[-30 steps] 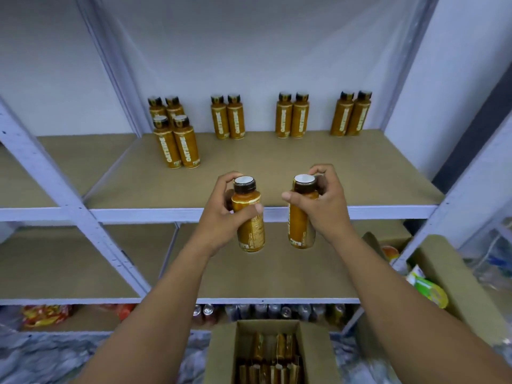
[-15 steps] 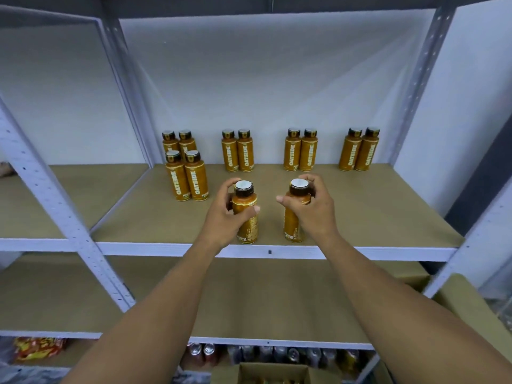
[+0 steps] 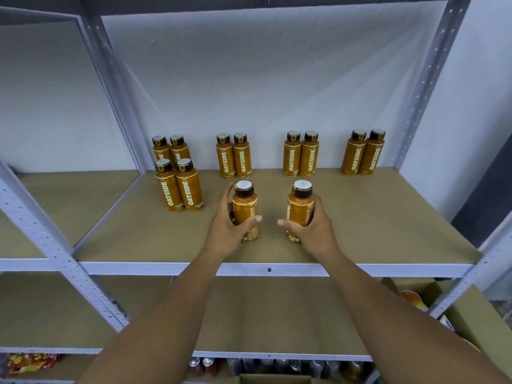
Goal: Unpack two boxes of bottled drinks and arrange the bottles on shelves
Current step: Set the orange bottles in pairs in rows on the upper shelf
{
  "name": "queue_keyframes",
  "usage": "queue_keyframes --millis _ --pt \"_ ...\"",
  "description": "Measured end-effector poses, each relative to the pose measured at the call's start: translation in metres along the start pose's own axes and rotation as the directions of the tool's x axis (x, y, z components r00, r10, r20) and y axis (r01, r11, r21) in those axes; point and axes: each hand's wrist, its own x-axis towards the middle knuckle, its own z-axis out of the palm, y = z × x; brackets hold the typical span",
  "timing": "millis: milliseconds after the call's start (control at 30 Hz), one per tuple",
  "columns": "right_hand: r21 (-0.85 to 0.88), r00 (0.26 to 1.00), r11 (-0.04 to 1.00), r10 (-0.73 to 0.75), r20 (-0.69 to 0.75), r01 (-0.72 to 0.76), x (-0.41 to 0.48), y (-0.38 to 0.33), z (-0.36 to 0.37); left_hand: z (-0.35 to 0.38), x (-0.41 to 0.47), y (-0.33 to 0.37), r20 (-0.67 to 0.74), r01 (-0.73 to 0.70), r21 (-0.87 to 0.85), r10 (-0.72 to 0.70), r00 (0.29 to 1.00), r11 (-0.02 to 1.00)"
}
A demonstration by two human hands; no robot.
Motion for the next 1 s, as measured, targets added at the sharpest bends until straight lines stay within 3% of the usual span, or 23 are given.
queue_keyframes --millis 433,800,1000 --pt "0.042 0.995 0.996 0.075 0.069 -0.078 0.012 0.011 0.004 0.007 0.007 -0.022 0.026 0.07 0.069 -0.072 0.997 0.995" --pt "-0.038 0.989 0.999 0.004 -0.15 -0.01 0.002 0.012 0.004 0.009 0.0 -0.021 -0.142 0.07 0.167 -0.046 0.989 0.983" --pt "-0.077 0.987 0.997 -0.006 -0.162 -0.007 0.002 0.014 0.007 0.011 -0.002 -0.02 -0.133 0.065 0.208 -0.037 0.99 0.976"
